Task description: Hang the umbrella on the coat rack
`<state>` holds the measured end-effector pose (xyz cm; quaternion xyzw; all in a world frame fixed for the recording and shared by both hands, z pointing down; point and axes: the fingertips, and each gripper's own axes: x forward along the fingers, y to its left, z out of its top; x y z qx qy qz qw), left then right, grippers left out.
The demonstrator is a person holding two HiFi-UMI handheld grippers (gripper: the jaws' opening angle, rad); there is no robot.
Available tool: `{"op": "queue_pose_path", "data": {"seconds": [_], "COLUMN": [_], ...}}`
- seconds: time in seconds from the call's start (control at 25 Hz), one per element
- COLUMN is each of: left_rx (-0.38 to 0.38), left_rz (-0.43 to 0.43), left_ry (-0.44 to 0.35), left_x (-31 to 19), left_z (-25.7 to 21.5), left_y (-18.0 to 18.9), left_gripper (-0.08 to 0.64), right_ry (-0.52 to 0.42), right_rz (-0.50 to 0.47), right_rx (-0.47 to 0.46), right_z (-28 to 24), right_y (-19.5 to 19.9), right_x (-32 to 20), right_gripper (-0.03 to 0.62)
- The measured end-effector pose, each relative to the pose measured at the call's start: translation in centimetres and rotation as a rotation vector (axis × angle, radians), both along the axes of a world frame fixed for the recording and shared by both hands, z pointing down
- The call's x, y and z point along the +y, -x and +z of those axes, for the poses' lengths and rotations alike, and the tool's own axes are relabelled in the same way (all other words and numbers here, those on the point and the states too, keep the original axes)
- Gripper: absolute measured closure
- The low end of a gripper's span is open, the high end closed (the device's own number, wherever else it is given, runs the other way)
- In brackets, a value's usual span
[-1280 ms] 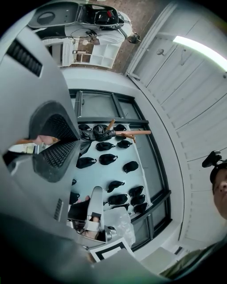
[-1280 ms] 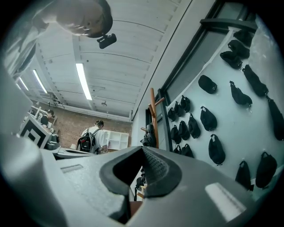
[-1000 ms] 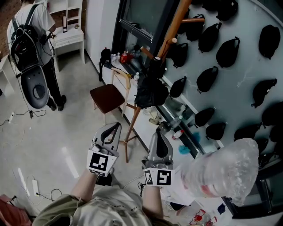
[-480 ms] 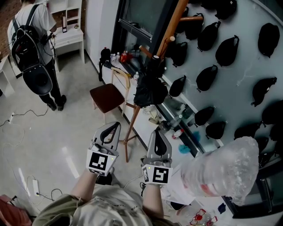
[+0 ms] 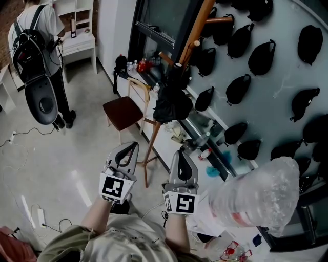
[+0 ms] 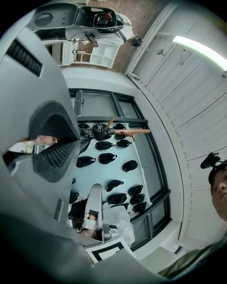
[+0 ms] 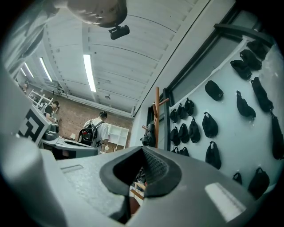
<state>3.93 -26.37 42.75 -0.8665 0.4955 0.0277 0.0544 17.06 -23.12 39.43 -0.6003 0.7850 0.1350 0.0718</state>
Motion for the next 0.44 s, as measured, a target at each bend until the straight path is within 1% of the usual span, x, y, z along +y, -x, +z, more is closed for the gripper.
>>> {"op": "queue_pose_path", "data": {"seconds": [0.44], "left_rx": [0.011], "left_rz": [-0.001], "left_ry": [0.011], "left_x": [-0.09], "left_z": [0.4], "left_y": [0.02], "left_gripper": [0.549], "right_ry": [0.0], "right_rz": [-0.003], "right_rx": [-0.001], "right_z": [0.27], "right_y": [-0.08], "right_x": [0.0], "right_gripper": [0.592]}}
